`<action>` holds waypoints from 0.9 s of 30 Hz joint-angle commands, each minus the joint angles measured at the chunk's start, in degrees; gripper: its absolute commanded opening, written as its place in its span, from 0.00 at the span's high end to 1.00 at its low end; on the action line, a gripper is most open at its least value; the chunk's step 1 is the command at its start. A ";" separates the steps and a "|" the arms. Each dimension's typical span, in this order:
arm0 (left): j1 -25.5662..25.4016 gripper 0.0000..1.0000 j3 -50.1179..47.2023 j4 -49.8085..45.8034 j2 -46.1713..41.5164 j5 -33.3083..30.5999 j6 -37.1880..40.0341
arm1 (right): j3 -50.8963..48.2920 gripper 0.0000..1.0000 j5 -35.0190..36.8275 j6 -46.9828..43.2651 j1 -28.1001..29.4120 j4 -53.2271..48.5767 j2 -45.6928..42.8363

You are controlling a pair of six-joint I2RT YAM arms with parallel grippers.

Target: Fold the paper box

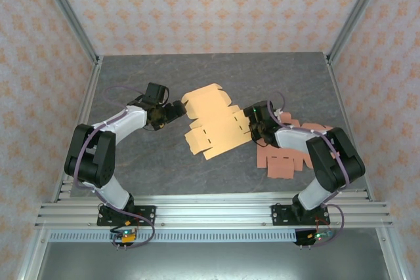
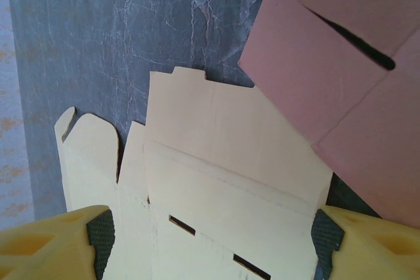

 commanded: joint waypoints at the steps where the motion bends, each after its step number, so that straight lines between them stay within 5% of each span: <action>1: 0.05 0.07 1.25 -3.06 -2.23 -2.35 0.91 | 0.66 0.19 2.70 1.29 -0.06 -7.72 -2.66; 27: 0.05 0.07 1.52 -3.57 -2.84 -3.29 2.14 | 0.59 0.19 -0.78 4.72 0.05 -2.11 2.48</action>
